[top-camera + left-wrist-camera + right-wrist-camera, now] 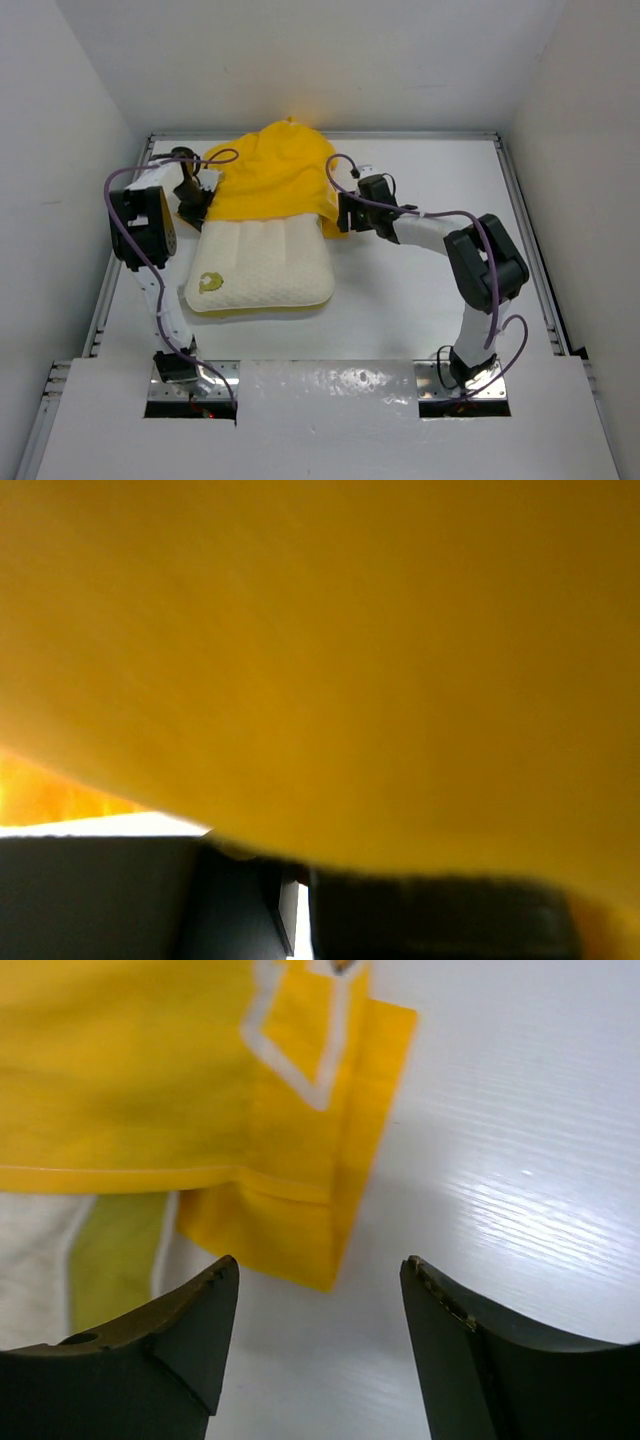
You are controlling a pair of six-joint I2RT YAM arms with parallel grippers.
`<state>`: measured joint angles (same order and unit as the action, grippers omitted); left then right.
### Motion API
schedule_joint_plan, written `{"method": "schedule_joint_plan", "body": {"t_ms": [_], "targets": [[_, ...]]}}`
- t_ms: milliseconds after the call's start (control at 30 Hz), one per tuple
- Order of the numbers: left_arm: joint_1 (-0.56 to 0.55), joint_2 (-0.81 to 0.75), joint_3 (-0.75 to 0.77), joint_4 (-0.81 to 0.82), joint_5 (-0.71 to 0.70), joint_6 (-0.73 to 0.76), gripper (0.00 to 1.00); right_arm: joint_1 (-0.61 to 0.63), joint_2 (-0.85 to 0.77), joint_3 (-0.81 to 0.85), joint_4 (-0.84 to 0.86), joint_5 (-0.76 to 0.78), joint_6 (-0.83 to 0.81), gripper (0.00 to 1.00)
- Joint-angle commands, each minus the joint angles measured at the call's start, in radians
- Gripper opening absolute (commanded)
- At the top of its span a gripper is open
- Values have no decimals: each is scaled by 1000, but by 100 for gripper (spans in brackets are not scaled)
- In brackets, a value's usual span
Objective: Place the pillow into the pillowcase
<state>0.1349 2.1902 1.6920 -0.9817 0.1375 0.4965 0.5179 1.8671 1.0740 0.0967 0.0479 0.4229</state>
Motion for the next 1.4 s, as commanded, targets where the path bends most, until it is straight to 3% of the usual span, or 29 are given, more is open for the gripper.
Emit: {"method": "schedule_joint_plan", "body": {"t_ms": [0, 133, 267, 300, 333, 400, 433, 600, 767, 867, 967, 1133, 1267, 1367], "targets": [[2, -43, -57, -15, 4, 16, 0, -9, -34, -43, 47, -12, 19, 66], [5, -66, -100, -3, 13, 20, 0, -7, 67, 0, 86, -172, 11, 73], [15, -108, -158, -15, 43, 43, 0, 2, 148, -26, 190, -194, 71, 70], [19, -122, -172, -17, 50, 68, 0, 2, 164, -29, 204, -194, 83, 63], [23, -150, -202, -29, 57, 85, 0, 4, 178, -29, 221, -195, 92, 39], [35, -179, -230, -51, 109, 150, 0, 4, 194, -40, 256, -209, 115, 4], [41, -211, -247, -89, 141, 180, 0, 5, 184, -69, 309, -251, 117, 0], [45, -305, -125, -337, 511, 383, 0, 59, -59, -181, 308, -403, 126, 0], [45, -408, 3, -337, 755, 335, 0, 100, -354, -289, 377, -562, 319, 0], [45, -397, 156, -336, 920, 232, 0, 99, -482, -258, 417, -563, 413, 0], [52, -351, 329, -321, 982, 72, 0, 67, -525, -172, 446, -540, 460, 0], [66, -325, 409, 31, 861, -368, 0, -117, -488, -154, 757, -505, 789, 0], [87, -256, 569, 129, 621, -591, 0, -167, -468, 16, 620, -416, 709, 0], [147, -239, 656, 251, 574, -747, 0, -197, -464, 165, 542, -395, 689, 0]]}}
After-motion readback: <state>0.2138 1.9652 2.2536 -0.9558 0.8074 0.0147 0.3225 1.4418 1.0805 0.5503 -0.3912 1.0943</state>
